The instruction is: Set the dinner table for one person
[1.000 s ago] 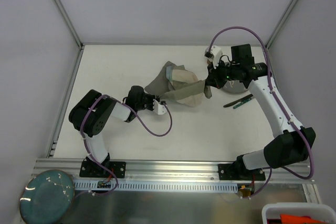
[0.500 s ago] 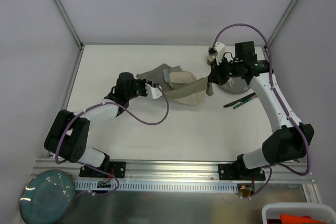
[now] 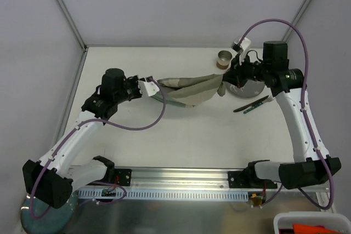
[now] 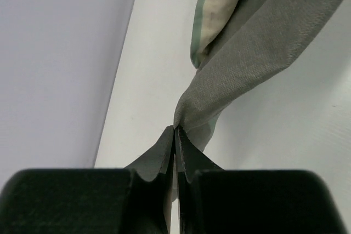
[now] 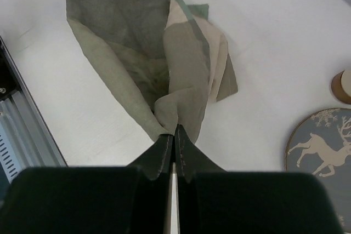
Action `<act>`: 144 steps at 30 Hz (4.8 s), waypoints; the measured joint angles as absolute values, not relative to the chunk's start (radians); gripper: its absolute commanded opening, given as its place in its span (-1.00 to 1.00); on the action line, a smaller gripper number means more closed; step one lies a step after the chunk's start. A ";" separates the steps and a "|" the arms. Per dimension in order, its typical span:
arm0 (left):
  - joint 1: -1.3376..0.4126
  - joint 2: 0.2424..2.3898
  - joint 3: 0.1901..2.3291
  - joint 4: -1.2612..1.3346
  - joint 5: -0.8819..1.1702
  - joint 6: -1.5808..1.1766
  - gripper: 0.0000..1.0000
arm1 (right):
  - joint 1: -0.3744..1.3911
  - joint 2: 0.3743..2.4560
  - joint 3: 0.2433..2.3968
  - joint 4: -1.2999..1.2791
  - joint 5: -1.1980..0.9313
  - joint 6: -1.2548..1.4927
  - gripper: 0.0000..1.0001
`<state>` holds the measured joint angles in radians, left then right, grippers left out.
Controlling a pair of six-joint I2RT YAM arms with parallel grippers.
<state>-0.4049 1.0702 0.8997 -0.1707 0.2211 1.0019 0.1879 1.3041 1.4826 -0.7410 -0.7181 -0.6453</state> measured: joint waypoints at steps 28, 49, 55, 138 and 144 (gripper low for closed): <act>-0.178 1.807 2.027 -0.273 0.177 0.844 -1.00 | 0.125 2.087 2.506 -0.716 -0.586 -0.638 -1.00; -0.197 0.918 0.723 -0.194 0.331 0.691 -1.00 | 0.111 1.296 1.149 -0.567 -0.802 -0.616 -1.00; -0.193 0.845 0.635 -0.213 0.311 0.664 -0.34 | 0.109 1.147 1.010 -0.585 -0.817 -0.601 0.34; -0.155 1.572 0.812 -0.076 0.096 0.883 0.55 | -0.030 1.667 1.383 -0.566 -0.831 -0.636 -0.41; -0.153 1.516 0.912 -0.175 0.132 0.797 0.81 | -0.117 1.665 1.382 -0.548 -0.812 -0.604 0.29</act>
<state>-0.1532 1.5162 0.9115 -0.1749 0.1318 0.7975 -0.1165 1.6653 1.3823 -0.5480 -0.8116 -0.6041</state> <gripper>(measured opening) 0.894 0.632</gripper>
